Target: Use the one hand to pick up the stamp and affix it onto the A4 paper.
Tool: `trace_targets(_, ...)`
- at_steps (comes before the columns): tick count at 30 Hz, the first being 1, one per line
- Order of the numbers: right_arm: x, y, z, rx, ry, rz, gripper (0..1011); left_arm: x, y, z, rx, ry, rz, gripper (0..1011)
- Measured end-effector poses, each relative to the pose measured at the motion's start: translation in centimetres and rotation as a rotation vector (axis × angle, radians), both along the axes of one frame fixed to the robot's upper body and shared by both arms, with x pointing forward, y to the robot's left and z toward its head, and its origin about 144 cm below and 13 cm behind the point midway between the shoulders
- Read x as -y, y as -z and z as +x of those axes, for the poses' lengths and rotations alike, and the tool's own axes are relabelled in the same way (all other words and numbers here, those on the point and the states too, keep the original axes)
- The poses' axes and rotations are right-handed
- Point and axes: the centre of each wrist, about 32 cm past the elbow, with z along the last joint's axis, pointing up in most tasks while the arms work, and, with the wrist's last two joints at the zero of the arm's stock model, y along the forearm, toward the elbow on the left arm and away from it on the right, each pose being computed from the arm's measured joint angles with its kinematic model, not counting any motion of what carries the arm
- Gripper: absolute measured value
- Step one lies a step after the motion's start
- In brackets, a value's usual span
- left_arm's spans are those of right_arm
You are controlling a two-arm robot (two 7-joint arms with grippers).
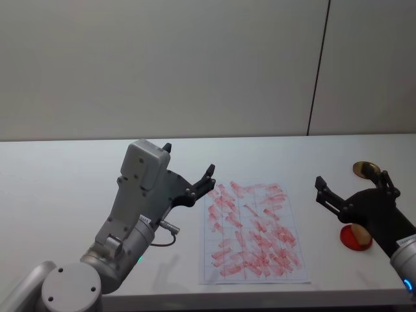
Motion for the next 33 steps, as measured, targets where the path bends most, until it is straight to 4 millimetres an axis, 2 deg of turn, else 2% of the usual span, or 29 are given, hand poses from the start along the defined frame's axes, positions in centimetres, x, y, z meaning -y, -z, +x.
trace_targets(33,0.08,0.04,0.07,-0.001,0.001,-0.001,1001,0.0,0.0,0.0,0.0,0.0,0.0,993)
